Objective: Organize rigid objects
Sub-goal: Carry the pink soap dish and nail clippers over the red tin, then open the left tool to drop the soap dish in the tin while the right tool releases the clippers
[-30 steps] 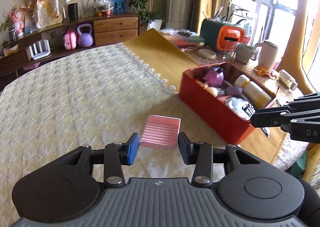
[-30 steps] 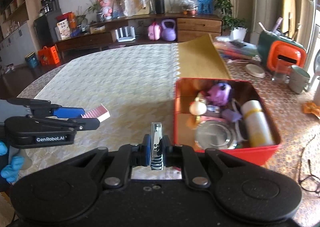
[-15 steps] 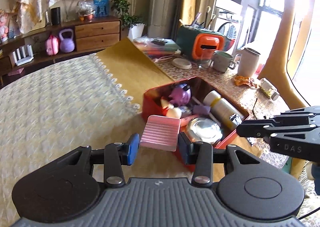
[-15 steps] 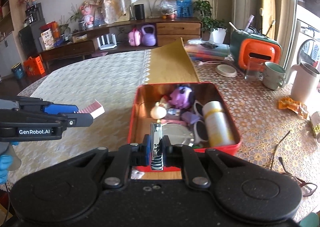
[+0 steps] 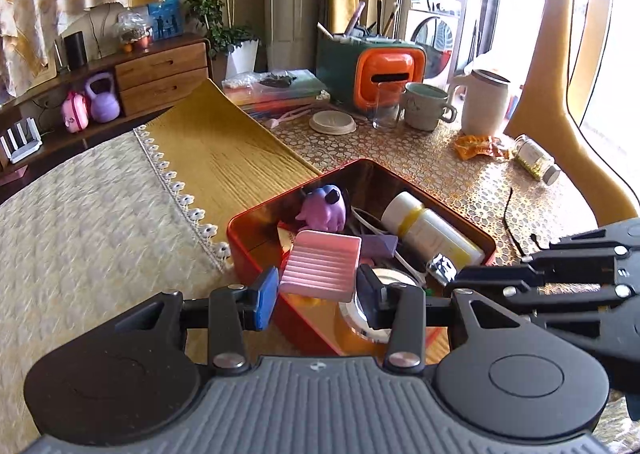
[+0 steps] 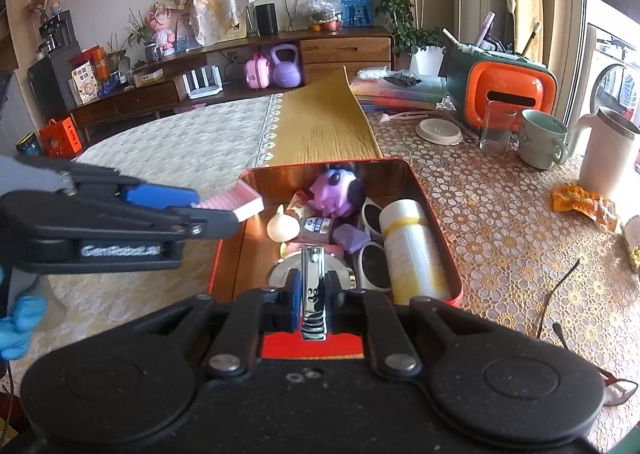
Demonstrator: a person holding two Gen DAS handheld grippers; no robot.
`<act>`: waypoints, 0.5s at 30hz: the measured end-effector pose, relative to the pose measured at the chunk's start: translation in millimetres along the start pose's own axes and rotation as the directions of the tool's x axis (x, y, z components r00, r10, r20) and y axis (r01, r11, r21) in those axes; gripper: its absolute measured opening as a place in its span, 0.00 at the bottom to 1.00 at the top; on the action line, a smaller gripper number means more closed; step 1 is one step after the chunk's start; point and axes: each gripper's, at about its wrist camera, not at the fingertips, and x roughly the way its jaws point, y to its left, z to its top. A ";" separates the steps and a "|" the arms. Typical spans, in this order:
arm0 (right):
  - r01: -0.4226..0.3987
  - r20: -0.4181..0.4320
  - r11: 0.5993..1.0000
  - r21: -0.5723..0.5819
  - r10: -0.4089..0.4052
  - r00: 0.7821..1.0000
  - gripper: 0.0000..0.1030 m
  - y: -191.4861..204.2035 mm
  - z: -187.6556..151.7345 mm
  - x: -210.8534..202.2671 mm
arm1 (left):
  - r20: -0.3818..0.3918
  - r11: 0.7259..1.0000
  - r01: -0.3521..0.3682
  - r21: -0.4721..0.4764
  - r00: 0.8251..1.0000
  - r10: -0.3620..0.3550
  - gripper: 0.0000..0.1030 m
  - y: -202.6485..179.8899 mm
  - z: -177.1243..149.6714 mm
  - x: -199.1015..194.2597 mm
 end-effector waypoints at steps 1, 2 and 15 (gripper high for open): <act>0.000 -0.003 1.000 0.001 0.000 1.000 0.10 -1.3 0.5 2.5 | -0.009 1.000 0.003 -0.005 1.000 -0.003 0.41 -0.7 2.6 6.2; 0.000 -0.005 1.000 0.003 0.000 1.000 0.10 -2.5 1.0 5.0 | -0.016 1.000 0.005 -0.013 1.000 -0.005 0.41 -1.3 4.8 11.4; -0.001 -0.051 1.000 0.004 0.001 0.999 0.09 -8.8 2.9 32.6 | -0.083 1.000 -0.009 0.022 0.996 0.011 0.41 -13.6 21.1 66.7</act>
